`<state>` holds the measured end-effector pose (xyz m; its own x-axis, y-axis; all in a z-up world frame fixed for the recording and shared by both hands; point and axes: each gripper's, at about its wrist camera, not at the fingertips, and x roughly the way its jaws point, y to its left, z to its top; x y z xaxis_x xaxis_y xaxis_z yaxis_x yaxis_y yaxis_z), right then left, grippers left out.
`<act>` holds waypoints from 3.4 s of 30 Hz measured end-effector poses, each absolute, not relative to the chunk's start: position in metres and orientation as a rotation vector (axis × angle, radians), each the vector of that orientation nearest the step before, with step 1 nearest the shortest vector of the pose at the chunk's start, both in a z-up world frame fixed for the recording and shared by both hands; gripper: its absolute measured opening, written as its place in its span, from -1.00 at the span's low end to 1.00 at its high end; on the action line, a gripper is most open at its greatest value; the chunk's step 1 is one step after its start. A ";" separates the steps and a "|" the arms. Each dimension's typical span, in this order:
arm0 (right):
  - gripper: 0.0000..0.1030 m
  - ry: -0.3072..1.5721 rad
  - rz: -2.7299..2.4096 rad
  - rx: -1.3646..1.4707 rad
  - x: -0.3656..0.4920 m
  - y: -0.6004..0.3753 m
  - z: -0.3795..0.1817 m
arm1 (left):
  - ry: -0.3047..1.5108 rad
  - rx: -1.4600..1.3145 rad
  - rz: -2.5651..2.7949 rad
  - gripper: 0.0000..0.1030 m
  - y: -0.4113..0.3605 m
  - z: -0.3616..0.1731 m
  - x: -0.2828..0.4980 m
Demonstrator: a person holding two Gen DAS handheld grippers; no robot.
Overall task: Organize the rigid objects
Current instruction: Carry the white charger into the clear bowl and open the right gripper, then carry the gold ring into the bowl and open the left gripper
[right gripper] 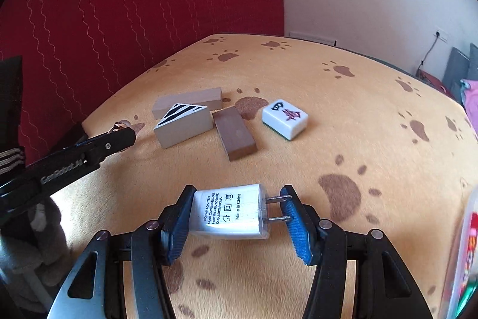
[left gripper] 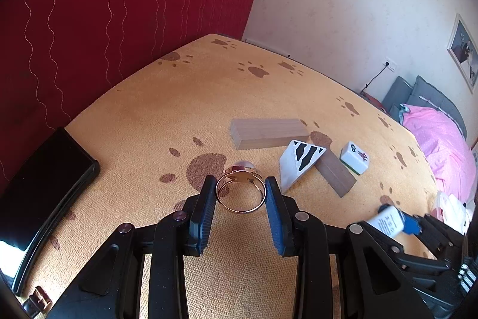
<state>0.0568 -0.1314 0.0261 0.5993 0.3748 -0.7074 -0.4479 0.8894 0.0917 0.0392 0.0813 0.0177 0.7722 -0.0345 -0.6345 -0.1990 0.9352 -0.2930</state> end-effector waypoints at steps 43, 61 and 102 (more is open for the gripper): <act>0.18 0.683 0.087 0.183 -0.005 -0.292 0.063 | 0.654 -0.309 0.075 -0.35 0.073 0.025 0.037; 0.18 0.673 -0.158 0.289 -0.012 -0.380 0.055 | 0.682 -0.325 0.058 -0.35 0.065 0.022 0.029; 0.62 0.518 -0.371 0.263 -0.076 -0.434 0.042 | 0.712 -0.075 -0.379 -0.35 -0.148 0.069 0.024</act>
<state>-0.0763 -0.4344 0.0420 0.8048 -0.2771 -0.5248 0.4080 0.9006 0.1501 0.0242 -0.1484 0.0693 0.6920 -0.3642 -0.6233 0.3134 0.9294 -0.1950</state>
